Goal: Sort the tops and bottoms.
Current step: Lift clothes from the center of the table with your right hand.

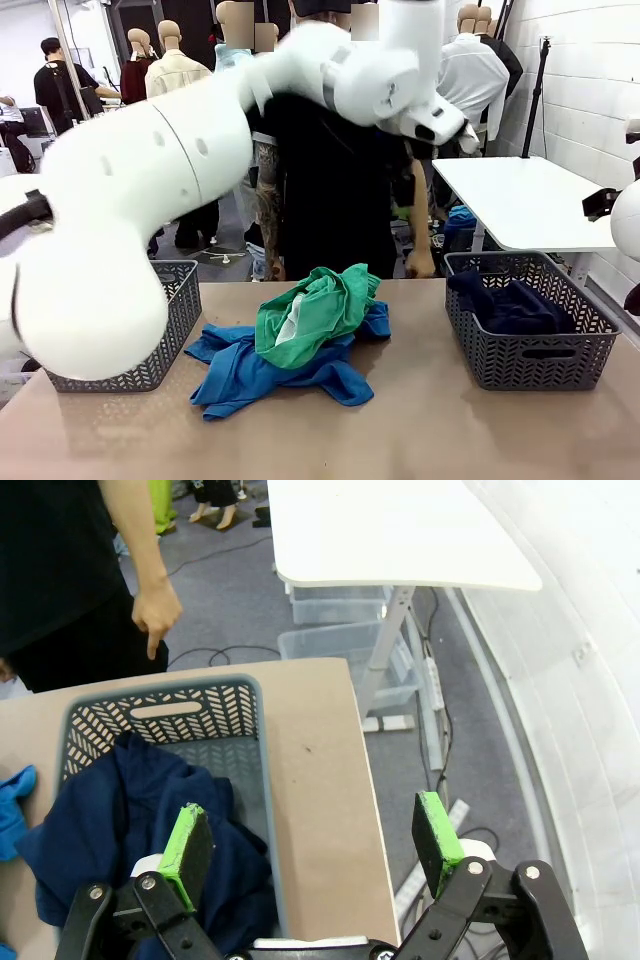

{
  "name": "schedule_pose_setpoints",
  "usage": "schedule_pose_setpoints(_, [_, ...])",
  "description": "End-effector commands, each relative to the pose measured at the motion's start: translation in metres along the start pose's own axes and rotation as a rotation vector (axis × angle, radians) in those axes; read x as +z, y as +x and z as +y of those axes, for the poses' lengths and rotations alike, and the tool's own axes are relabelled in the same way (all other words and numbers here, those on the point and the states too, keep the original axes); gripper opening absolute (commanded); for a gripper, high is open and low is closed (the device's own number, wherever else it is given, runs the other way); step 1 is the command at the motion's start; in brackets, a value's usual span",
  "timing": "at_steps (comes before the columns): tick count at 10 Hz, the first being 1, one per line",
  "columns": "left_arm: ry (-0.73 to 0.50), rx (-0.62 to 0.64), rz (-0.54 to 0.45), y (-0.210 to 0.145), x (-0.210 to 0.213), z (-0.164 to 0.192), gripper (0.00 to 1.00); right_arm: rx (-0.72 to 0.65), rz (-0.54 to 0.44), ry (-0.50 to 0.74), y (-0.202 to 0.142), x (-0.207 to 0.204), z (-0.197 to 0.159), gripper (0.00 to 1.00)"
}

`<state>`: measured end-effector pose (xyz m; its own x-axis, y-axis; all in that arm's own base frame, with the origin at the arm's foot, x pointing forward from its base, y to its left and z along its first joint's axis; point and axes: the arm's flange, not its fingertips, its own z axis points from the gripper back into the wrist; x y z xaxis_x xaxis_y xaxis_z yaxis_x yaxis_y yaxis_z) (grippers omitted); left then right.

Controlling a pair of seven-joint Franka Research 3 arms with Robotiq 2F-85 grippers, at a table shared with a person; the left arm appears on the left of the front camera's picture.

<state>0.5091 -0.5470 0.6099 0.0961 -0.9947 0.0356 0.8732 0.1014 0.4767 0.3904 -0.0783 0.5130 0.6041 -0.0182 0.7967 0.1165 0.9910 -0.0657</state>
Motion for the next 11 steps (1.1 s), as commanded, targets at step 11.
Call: schedule_pose_setpoints(11, [-0.268,0.580,0.126,-0.138,0.082,-0.001,1.00,-0.001,0.008,-0.003,0.000,-0.001,0.001,1.00])
